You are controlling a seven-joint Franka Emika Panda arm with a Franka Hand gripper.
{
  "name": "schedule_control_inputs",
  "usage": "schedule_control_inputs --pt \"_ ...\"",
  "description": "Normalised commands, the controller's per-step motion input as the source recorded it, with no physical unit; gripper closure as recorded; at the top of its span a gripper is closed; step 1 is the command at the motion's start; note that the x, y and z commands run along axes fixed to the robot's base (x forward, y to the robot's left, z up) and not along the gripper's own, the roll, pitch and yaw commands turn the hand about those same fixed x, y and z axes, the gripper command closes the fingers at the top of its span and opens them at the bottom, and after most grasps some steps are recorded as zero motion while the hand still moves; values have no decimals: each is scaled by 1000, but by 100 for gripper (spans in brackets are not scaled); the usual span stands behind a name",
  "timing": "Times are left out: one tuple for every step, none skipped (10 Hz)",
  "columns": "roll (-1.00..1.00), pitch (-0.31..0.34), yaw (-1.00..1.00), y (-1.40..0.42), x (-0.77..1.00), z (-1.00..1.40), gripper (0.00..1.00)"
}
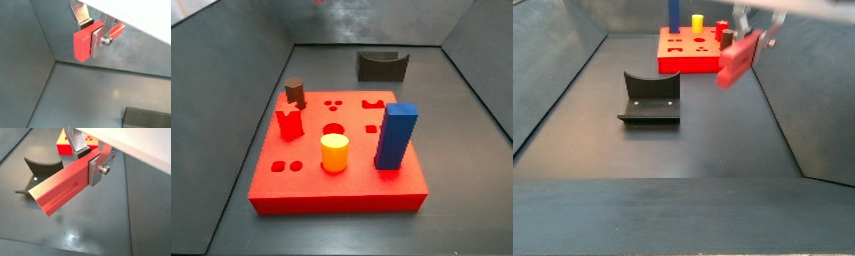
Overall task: Pick up the double-square object. Move up. Place the double-square object on the fixture. Regrasp the double-square object. Move to above the board. Insert the double-square object.
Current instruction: Place the double-square object on the fixture.
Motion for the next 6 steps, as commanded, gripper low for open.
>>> schedule_control_inputs --pt "-253 79 1000 -1000 789 -485 100" --pt "-250 79 1000 -1000 819 -546 100" --pt "-260 73 1000 -1000 873 -551 100" --pt "-304 64 1000 -983 1000 -539 100" --pt "-335 71 1000 -792 1000 -419 100" --pt "-316 81 857 -638 1000 -334 100"
